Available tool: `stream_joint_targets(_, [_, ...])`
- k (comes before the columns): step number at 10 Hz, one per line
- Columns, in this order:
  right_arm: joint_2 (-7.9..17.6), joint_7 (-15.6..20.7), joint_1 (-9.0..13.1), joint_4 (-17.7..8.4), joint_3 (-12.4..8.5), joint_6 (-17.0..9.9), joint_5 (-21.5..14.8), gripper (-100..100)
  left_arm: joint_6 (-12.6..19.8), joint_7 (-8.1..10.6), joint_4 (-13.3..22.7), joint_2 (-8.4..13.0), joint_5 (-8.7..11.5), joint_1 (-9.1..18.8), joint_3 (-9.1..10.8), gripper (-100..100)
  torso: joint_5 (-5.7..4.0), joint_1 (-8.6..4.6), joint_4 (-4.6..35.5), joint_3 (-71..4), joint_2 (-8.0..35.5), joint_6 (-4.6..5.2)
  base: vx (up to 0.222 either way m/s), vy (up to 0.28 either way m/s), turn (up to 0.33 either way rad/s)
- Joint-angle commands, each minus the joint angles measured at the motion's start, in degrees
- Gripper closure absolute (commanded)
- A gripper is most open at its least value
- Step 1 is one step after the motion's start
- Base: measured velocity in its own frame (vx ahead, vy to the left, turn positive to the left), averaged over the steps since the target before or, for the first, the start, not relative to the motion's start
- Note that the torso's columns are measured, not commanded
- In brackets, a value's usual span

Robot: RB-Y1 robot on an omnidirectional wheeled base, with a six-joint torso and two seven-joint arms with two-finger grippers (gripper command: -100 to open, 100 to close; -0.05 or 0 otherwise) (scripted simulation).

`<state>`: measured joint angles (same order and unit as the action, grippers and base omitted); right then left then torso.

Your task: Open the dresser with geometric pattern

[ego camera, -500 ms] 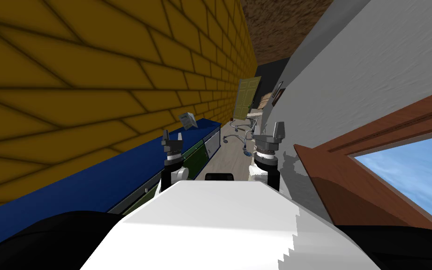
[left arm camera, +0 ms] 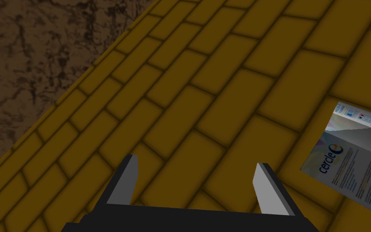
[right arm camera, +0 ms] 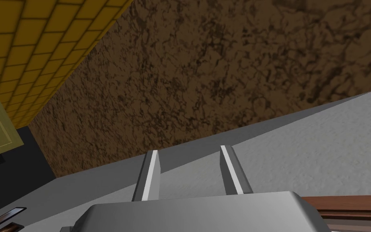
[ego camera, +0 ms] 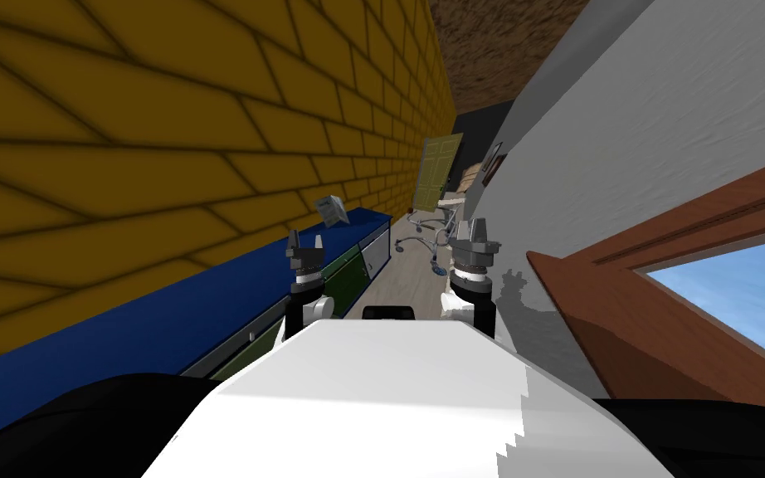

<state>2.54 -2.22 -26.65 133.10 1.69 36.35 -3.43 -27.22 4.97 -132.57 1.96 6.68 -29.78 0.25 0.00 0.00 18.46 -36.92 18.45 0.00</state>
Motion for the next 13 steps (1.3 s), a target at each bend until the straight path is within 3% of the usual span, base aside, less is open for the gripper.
stream_joint_targets(1, [0.0,0.0,0.0,0.0,0.0,0.0,0.0,0,0.0,0.0,0.0,0.0,0.0,0.0,0.0,0,0.0,0.0,4.23,-8.44,4.24,0.0,0.0,0.0,0.0])
stream_joint_targets(4, [0.0,0.0,0.0,0.0,0.0,0.0,0.0,0,0.0,0.0,0.0,0.0,0.0,0.0,0.0,0,0.0,0.0,16.92,-33.81,16.93,0.0,0.0,0.0,0.0])
stream_joint_targets(5, [0.0,0.0,0.0,0.0,0.0,0.0,0.0,0,0.33,0.15,0.62,1.9,0.4,0.1,0.4,-100,0.0,0.0,21.14,-42.27,21.16,0.0,0.06,-0.043,0.056])
stream_joint_targets(7, [-0.01,0.0,-0.02,-0.02,0.01,0.0,0.0,0,0.82,0.37,1.52,3.32,0.98,0.25,0.97,-100,-0.06,-0.21,23.52,-47.5,23.36,0.0,0.111,-0.088,0.055])
stream_joint_targets(13, [-0.02,0.0,-0.03,-0.02,0.01,0.0,0.0,0,3.04,1.35,5.73,5.5,3.61,0.96,3.59,-100,-0.04,-0.17,23.85,-47.61,23.89,0.0,0.167,-0.145,0.081])
